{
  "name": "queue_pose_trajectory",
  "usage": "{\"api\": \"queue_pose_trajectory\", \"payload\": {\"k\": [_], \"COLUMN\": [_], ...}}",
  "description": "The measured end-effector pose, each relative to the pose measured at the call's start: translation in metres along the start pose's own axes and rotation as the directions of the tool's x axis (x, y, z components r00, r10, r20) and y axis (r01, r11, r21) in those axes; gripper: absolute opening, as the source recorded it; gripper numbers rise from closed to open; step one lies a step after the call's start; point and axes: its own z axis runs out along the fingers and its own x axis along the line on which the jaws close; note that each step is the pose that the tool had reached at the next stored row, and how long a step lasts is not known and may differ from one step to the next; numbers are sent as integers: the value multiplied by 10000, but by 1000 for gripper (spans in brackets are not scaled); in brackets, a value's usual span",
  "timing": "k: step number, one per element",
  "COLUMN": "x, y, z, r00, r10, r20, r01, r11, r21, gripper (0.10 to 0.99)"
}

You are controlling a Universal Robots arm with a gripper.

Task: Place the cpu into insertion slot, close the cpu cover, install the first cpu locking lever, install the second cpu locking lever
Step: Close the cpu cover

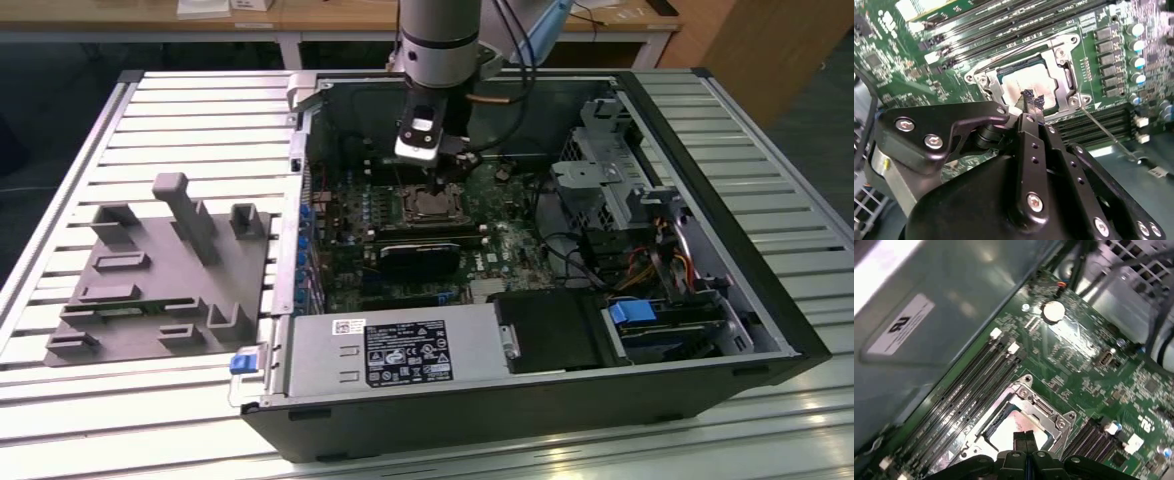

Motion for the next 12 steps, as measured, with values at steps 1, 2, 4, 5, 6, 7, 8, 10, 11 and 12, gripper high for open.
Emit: {"api": "queue_pose_trajectory", "payload": {"k": [1, 2, 4, 5, 6, 7, 8, 10, 11, 12], "x": [0, 0, 0, 0, 0, 0, 0, 0, 0, 0], "y": [0, 0, 0, 0, 0, 0, 0, 0, 0, 0], "z": [0, 1, 1, 1, 2, 2, 2, 3, 3, 3], "r00": [9998, 9993, 9974, 9959, 9942, 9922, 9898, 9843, 9810, 9774], "r10": [-196, -374, -725, -900, -1072, -1244, -1425, -1764, -1939, -2113], "r20": [-8, -16, -30, -37, -44, -51, -58, -72, -79, -86], "r01": [196, 374, 725, 900, 1072, 1244, 1425, 1763, 1939, 2113], "r11": [9998, 9993, 9974, 9959, 9942, 9922, 9898, 9843, 9810, 9774], "r21": [-5, -10, -19, -25, -30, -37, -42, -55, -62, -69], "gripper": [102, 102, 102, 102, 102, 102, 102, 102, 102, 102]}}
